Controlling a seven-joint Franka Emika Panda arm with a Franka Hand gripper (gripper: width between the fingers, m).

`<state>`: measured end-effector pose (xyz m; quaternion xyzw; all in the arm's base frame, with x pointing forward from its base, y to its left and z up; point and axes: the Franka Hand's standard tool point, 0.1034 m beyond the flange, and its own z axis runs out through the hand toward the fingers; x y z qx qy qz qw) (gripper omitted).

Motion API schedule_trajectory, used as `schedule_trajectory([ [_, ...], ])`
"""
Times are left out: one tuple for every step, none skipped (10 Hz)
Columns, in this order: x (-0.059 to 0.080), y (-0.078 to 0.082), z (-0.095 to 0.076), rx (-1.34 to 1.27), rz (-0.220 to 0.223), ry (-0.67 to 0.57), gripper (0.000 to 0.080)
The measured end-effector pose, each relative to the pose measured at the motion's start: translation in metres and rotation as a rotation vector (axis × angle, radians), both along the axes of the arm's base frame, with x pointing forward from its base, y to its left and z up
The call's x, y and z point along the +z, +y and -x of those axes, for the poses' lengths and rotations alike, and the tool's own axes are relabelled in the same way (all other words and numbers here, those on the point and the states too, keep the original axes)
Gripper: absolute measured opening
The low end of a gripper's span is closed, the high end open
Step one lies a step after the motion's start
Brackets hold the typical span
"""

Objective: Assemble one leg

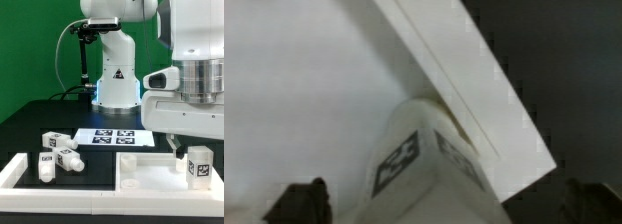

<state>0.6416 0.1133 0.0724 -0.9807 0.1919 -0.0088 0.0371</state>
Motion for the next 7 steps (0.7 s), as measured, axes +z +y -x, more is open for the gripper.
schedule_trajectory([
  [-0.0005,-0.0015,-0.0005,0.243,0.039,-0.013,0.0649],
  [-0.0011,-0.0015,-0.0014,0.342,0.055,-0.018,0.0649],
  [-0.0011,-0.0014,-0.0014,0.297,0.05,-0.016,0.0649],
  [-0.0011,-0.0016,-0.0014,0.297,0.05,-0.016,0.0547],
  [-0.0012,-0.0009,-0.0013,0.234,0.045,-0.013,0.0369],
  [-0.0012,-0.0007,-0.0012,0.149,0.042,-0.009,0.0369],
  [-0.0012,-0.0007,-0.0013,0.088,0.041,-0.006,0.0284],
])
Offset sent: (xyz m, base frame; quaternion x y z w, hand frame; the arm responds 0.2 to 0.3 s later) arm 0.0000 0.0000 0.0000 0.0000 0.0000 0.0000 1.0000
